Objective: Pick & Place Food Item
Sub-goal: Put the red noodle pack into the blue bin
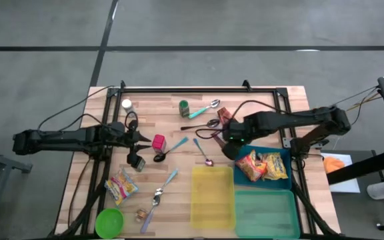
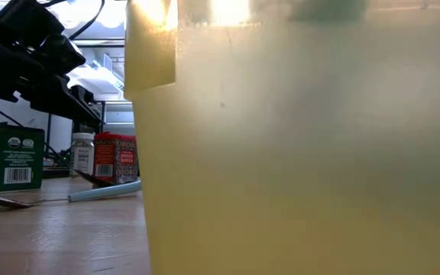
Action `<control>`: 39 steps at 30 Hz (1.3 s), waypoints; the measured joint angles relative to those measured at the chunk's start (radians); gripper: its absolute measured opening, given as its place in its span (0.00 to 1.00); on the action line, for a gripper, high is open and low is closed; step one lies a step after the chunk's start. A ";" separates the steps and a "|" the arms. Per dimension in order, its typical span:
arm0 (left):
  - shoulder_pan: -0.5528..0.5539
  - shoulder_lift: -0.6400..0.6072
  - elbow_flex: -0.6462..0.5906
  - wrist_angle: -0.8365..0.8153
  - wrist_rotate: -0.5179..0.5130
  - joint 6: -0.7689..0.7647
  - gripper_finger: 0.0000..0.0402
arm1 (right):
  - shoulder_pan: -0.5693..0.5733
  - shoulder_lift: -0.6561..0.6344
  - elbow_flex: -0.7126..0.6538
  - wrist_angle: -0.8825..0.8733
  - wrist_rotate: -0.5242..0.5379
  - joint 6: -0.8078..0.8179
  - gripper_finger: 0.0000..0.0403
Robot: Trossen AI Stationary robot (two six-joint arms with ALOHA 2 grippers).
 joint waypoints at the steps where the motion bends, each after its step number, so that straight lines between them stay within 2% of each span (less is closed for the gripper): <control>1: 0.000 0.000 0.000 0.000 0.000 0.000 0.29 | 0.009 -0.016 -0.002 -0.026 -0.009 0.012 0.22; 10: 0.000 0.000 0.000 0.001 0.000 0.001 0.29 | 0.161 -0.134 -0.020 -0.206 -0.031 0.199 0.22; 15: 0.000 0.000 0.000 0.001 0.000 0.002 0.29 | 0.278 -0.173 -0.058 -0.217 -0.098 0.261 0.22; 22: 0.000 0.000 0.000 0.001 0.000 0.002 0.29 | 0.400 -0.187 -0.167 -0.223 -0.092 0.315 0.22; 31: 0.000 0.000 0.000 0.000 0.000 0.001 0.29 | 0.409 -0.185 -0.357 -0.215 -0.064 0.204 0.22; 39: 0.000 0.000 0.000 0.000 0.000 0.001 0.29 | 0.409 -0.185 -0.446 -0.122 -0.036 0.182 0.22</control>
